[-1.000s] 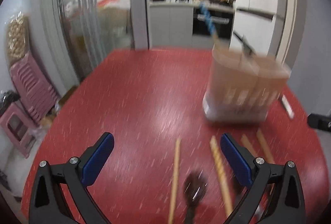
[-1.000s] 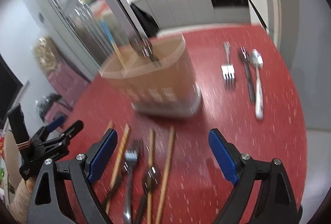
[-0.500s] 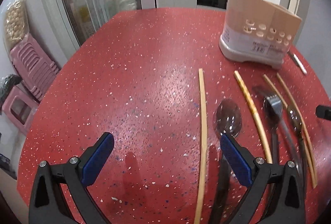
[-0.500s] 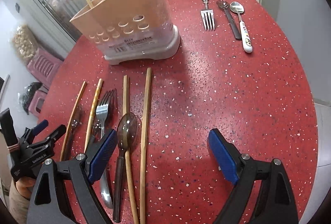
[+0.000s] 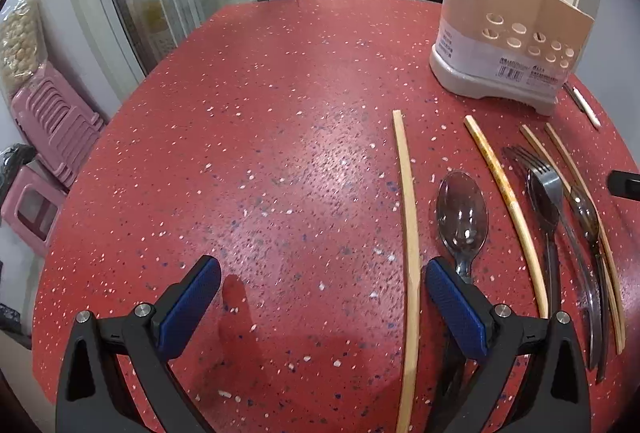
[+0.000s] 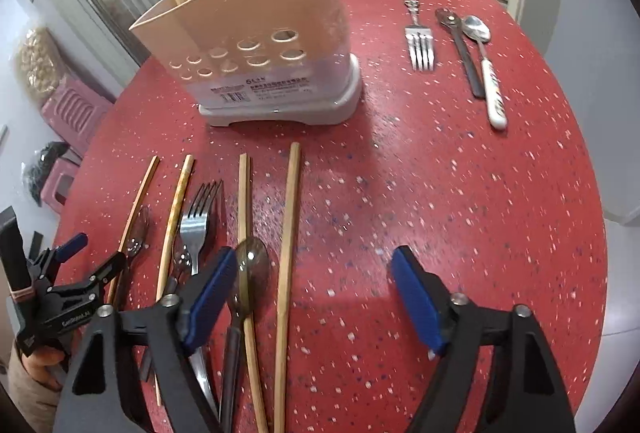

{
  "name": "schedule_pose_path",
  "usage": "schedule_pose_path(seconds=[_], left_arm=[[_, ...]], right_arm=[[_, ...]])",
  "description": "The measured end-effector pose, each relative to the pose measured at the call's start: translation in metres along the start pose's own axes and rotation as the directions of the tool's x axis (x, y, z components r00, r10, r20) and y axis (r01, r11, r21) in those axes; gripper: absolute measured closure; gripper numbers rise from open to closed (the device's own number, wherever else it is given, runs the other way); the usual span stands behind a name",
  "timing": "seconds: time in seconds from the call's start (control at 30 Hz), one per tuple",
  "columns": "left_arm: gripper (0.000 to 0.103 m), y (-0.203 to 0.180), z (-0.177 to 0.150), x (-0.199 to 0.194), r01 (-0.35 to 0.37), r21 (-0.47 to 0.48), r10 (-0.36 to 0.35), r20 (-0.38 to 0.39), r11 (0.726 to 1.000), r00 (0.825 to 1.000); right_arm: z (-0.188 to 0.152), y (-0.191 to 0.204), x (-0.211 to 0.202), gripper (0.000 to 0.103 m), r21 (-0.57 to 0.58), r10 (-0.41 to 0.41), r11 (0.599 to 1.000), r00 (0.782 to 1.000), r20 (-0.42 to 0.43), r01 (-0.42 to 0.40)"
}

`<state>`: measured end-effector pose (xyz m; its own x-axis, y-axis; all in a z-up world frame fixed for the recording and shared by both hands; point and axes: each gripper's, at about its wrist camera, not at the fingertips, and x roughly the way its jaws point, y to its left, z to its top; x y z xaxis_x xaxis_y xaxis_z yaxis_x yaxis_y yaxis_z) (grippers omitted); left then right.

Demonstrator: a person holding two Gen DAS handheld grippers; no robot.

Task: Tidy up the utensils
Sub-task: 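Grasp a plain wooden chopstick with the right tool while the left tool grasps another chopstick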

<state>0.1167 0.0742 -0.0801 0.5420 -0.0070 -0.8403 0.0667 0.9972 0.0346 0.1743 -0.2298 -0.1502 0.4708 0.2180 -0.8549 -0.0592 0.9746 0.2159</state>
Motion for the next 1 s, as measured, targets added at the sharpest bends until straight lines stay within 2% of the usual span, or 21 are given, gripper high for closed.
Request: schedule_pose_path(seconds=[0.03,0.13,0.2,0.3,0.4,0.57,0.67,0.73,0.77,0.8,0.83,0.9,0.97,1.0], left_arm=[[0.000,0.000,0.002,0.002,0.004,0.000,-0.004,-0.002,1.000,1.000],[0.000,0.002,0.007,0.007,0.016,0.004,-0.016,-0.011,1.000,1.000],[0.000,0.001,0.011,0.010,0.021,0.013,-0.021,-0.019,1.000,1.000],[0.000,-0.003,0.016,0.010,0.039,0.036,-0.038,-0.025,0.999,0.999],[0.000,-0.008,0.022,0.012,0.037,0.073,-0.034,-0.036,0.997,0.999],[0.000,-0.010,0.033,0.017,0.083,0.102,-0.075,-0.081,0.991,0.994],[0.010,-0.010,0.040,0.020,0.130,0.106,-0.118,-0.117,0.986,0.986],[0.013,-0.016,0.046,0.021,0.120,0.141,-0.102,-0.133,0.983,0.986],[0.015,-0.020,0.048,0.021,0.113,0.164,-0.091,-0.138,0.980,0.986],[0.018,-0.023,0.050,0.021,0.113,0.181,-0.088,-0.144,0.977,0.986],[0.021,-0.026,0.052,0.022,0.121,0.195,-0.092,-0.155,0.973,0.984],[0.034,-0.029,0.054,0.022,0.141,0.204,-0.105,-0.176,0.969,0.979],[0.048,-0.033,0.058,0.024,0.190,0.199,-0.148,-0.206,0.962,0.967],[0.058,-0.035,0.059,0.024,0.194,0.204,-0.151,-0.208,0.959,0.966]], right_arm=[[0.004,0.004,0.004,0.025,-0.014,-0.006,1.000,1.000,-0.011,0.006],[0.013,0.009,0.015,0.038,-0.040,-0.041,0.998,0.998,-0.038,0.039],[0.017,0.011,0.023,0.051,-0.053,-0.069,0.996,0.995,-0.065,0.066],[0.023,0.015,0.028,0.057,-0.073,-0.093,0.994,0.992,-0.087,0.087],[0.024,0.021,0.033,0.057,-0.121,-0.128,0.986,0.986,-0.109,0.114],[0.027,0.034,0.039,0.058,-0.203,-0.185,0.967,0.974,-0.131,0.156],[0.030,0.040,0.039,0.064,-0.219,-0.180,0.965,0.973,-0.147,0.146],[0.029,0.040,0.039,0.070,-0.235,-0.179,0.962,0.973,-0.147,0.141],[0.029,0.041,0.038,0.079,-0.240,-0.174,0.961,0.974,-0.146,0.135],[0.029,0.041,0.037,0.093,-0.243,-0.159,0.963,0.976,-0.147,0.120],[0.028,0.040,0.036,0.094,-0.242,-0.157,0.963,0.977,-0.147,0.118],[0.027,0.049,0.033,0.096,-0.239,-0.147,0.965,0.979,-0.143,0.110],[0.023,0.050,0.030,0.097,-0.240,-0.130,0.966,0.983,-0.132,0.096],[0.022,0.050,0.029,0.097,-0.239,-0.123,0.967,0.984,-0.127,0.090]])
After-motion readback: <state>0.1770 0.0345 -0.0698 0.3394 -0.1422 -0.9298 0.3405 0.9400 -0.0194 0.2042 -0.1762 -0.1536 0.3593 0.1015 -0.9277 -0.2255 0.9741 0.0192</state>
